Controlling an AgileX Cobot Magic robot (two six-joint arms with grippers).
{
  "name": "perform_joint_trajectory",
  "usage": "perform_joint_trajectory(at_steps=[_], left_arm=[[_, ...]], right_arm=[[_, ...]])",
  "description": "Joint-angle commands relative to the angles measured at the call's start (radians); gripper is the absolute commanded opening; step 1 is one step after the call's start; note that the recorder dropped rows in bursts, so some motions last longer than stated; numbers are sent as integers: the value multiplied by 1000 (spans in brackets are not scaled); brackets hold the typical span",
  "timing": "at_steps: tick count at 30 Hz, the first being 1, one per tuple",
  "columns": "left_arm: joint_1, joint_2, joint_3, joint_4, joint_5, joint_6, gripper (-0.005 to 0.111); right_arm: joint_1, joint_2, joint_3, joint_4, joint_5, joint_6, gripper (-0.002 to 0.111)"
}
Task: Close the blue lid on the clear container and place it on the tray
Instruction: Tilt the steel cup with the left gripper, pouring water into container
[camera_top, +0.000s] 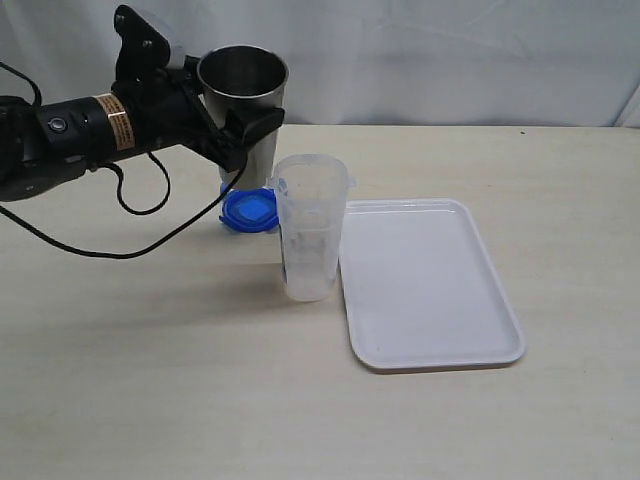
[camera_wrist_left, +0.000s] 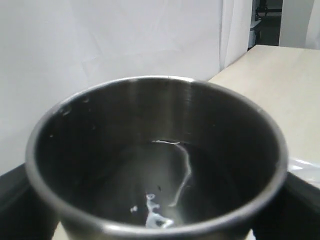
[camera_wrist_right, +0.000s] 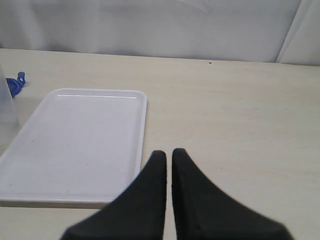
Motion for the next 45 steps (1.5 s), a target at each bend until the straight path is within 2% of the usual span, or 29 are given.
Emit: perform_joint_trajectory(at_steps=[1, 18, 21, 25, 30, 40, 45], left_arm=[[0, -24, -17, -62, -71, -84, 0], [0, -24, -17, -57, -81, -76, 0], [-17, -24, -17, -68, -67, -75, 0], [-57, -24, -17, -110, -24, 10, 0], [-59, -24, -17, -162, -12, 10, 0], [-59, -24, -17, -53, -12, 93, 0], [-59, -24, -17, -49, -2, 139, 0]], right_arm=[[0, -5, 3, 6, -3, 2, 4], [0, -5, 3, 6, -3, 2, 4], [0, -5, 3, 6, -3, 2, 4], [0, -5, 3, 6, -3, 2, 4], [0, -5, 3, 6, -3, 2, 4], [0, -5, 3, 6, -3, 2, 4], [0, -5, 3, 6, -3, 2, 4]])
